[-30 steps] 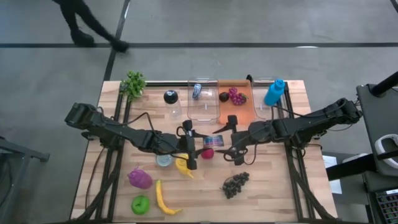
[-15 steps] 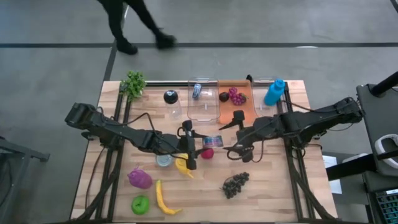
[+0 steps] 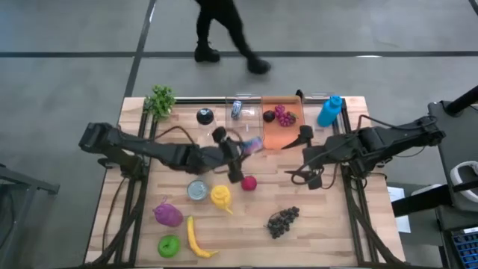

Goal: Pick & Place Food Item
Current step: Put the blue and pink tuna can into the left transparent bin

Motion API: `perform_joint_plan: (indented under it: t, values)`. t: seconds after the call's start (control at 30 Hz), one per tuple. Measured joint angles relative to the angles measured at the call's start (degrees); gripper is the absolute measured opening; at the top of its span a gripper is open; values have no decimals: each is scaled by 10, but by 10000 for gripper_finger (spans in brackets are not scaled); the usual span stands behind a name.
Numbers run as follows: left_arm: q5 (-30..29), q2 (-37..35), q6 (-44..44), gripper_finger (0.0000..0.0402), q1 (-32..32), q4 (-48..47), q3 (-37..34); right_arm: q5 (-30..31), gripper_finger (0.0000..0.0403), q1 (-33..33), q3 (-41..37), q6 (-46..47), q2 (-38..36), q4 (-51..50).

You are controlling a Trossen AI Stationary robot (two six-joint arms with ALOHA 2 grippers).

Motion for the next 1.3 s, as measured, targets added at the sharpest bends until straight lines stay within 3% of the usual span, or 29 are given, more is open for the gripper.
perform_joint_plan:
  t: [0.3, 0.43, 0.7, 0.9, 1.1, 1.3]
  values:
    - [0, 53, -89, 194, 98, -220, 162, 24, 339, 0, -35, 0, -20, 1]
    - [0, 111, -105, 194, 135, -290, 240, 30, 346, 0, -36, 0, -16, 6]
    - [44, 231, -244, 194, 210, -407, 367, 36, 345, 0, -36, -2, -7, 22]
    - [56, 293, -284, 194, 251, -425, 423, 36, 337, 0, -36, -1, -5, 30]
    - [74, 329, -315, 194, 268, -425, 427, 36, 339, 0, -36, -2, -5, 30]
    - [47, 352, -328, 194, 273, -384, 427, 36, 349, 0, -36, -2, -5, 31]
